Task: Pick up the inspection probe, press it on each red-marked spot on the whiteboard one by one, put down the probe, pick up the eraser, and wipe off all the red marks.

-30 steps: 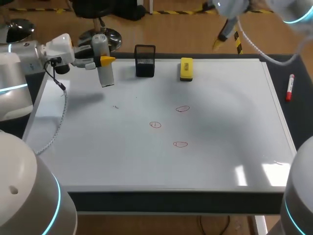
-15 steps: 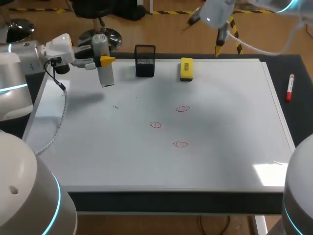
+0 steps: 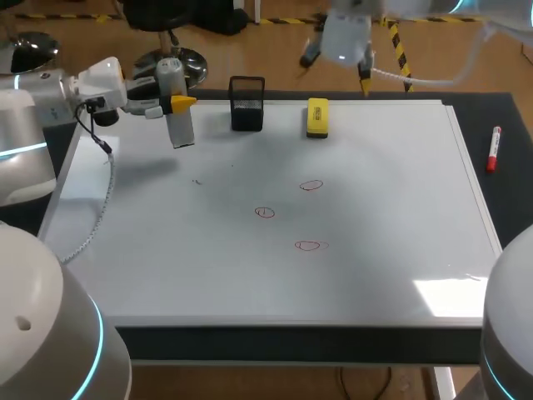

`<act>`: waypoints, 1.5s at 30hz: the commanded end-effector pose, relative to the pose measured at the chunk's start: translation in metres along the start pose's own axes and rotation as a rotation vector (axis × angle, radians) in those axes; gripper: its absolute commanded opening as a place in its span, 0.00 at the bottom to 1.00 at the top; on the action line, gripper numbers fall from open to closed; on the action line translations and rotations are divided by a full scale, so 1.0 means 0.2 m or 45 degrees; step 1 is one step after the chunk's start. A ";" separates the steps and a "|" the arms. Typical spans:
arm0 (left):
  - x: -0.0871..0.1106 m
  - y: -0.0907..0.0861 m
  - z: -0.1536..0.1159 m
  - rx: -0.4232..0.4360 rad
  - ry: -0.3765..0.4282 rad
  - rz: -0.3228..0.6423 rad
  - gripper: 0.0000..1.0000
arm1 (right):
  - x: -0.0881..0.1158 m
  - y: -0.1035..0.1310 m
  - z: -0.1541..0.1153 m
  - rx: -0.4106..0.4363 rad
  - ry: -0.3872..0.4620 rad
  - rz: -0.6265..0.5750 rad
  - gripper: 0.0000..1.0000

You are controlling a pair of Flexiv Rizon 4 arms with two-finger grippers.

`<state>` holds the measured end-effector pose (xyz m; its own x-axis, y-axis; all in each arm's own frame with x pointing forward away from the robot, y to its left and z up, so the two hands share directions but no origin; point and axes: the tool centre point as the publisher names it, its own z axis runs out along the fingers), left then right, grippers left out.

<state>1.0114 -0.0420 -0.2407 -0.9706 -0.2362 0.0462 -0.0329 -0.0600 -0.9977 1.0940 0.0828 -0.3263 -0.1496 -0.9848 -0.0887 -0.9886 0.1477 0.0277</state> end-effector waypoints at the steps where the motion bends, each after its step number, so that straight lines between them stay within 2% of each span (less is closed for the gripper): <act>1: 0.00 0.00 0.00 0.003 -0.001 0.002 0.00 | -0.03 0.01 0.03 0.005 0.444 -0.039 1.00; 7: 0.00 0.00 0.00 0.003 -0.001 0.002 0.00 | -0.04 -0.01 0.08 -0.001 0.436 -0.049 1.00; 21: 0.00 0.00 0.00 0.003 -0.001 0.002 0.00 | -0.03 -0.11 0.20 0.056 0.354 0.037 1.00; 33: 0.00 0.00 0.00 0.003 -0.001 0.002 0.00 | -0.01 -0.17 0.26 0.152 0.216 0.082 1.00; 45: 0.00 0.00 0.00 0.003 -0.001 0.002 0.00 | -0.03 -0.17 0.31 0.112 0.113 0.038 1.00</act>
<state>1.0114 -0.0420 -0.2407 -0.9706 -0.2362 0.0462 -0.0329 -0.0600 -0.9977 1.1257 0.0931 -0.3872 -0.1892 -0.9818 0.0130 -0.9802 0.1881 -0.0619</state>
